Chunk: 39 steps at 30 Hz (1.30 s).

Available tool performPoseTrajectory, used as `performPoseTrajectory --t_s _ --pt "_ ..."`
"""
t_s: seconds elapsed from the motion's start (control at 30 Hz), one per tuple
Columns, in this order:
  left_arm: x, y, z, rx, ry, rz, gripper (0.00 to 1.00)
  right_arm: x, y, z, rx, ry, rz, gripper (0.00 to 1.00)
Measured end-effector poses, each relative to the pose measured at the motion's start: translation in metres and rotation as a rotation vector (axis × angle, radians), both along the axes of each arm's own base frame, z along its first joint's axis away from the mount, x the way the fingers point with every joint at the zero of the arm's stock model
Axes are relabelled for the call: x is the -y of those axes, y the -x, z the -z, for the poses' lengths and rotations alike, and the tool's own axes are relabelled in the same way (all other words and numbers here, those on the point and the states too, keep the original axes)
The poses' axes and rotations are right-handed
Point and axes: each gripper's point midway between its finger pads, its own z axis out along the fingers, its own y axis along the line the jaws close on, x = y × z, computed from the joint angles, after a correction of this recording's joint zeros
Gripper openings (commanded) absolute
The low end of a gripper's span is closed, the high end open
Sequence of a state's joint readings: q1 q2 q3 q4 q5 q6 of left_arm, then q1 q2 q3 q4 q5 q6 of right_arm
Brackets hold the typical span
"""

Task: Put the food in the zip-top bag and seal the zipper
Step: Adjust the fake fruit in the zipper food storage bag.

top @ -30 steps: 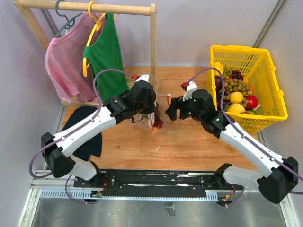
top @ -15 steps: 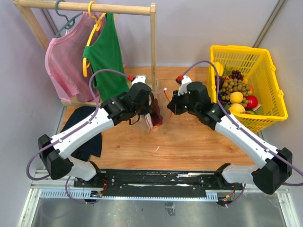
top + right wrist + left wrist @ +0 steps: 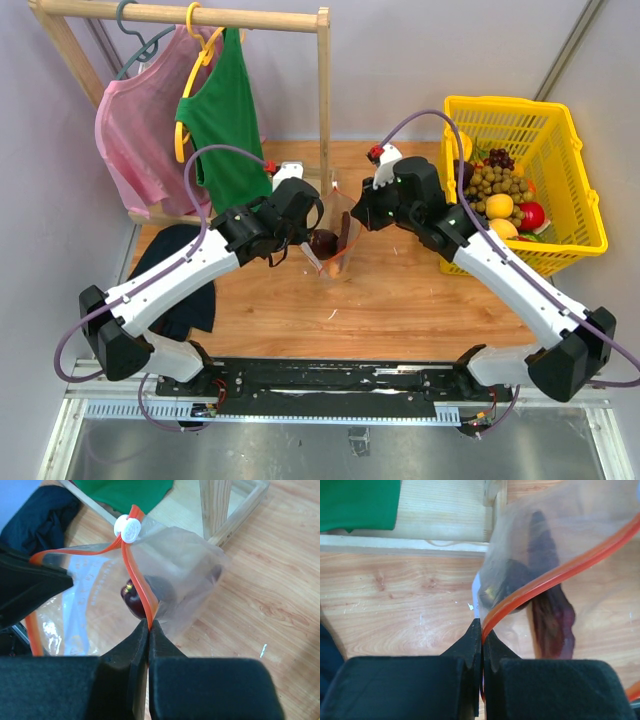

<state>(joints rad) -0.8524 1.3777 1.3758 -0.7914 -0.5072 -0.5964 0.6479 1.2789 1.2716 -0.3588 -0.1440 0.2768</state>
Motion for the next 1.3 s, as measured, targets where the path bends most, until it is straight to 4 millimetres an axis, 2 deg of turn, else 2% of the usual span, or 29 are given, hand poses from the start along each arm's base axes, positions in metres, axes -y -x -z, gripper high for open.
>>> performPoseTrajectory --t_s 0.13,0.33,0.43,0.6,0.7,0.8,0.97,1.03,1.13,1.23,1.3 --pt "0.0 0.001 0.001 -0.005 -0.01 0.011 0.0 -0.002 -0.004 0.019 -0.04 0.039 0.0 0.01" --pt "0.009 0.003 -0.007 0.021 0.041 0.068 0.0 -0.005 -0.005 0.032 -0.06 0.054 -0.012 0.01" --pt "0.007 0.002 -0.002 0.017 0.022 0.061 0.0 -0.014 -0.002 0.037 -0.086 0.038 -0.054 0.01" --pt "0.006 -0.004 0.025 -0.038 -0.069 0.041 0.0 -0.022 0.0 0.024 -0.059 -0.009 -0.094 0.01" --pt "0.007 -0.005 0.03 -0.06 -0.099 0.045 0.0 -0.027 0.001 0.016 -0.043 -0.045 -0.11 0.01" --pt "0.012 -0.006 0.011 -0.024 -0.053 0.064 0.01 -0.026 0.001 0.014 -0.028 -0.058 -0.103 0.01" --pt "0.008 0.005 -0.039 0.11 0.1 0.107 0.0 -0.016 0.003 0.012 0.02 -0.071 -0.068 0.01" --pt "0.007 0.008 -0.047 0.136 0.134 0.113 0.0 -0.014 0.002 0.013 0.029 -0.071 -0.058 0.02" --pt "0.012 0.005 -0.031 0.103 0.113 0.111 0.0 -0.015 -0.001 0.023 0.009 -0.056 -0.055 0.02" --pt "0.018 -0.001 0.011 0.005 0.02 0.1 0.0 -0.019 -0.006 0.047 -0.044 -0.021 -0.054 0.05" --pt "0.015 0.0 0.035 -0.056 -0.048 0.093 0.0 -0.02 -0.006 0.06 -0.075 0.0 -0.052 0.06"
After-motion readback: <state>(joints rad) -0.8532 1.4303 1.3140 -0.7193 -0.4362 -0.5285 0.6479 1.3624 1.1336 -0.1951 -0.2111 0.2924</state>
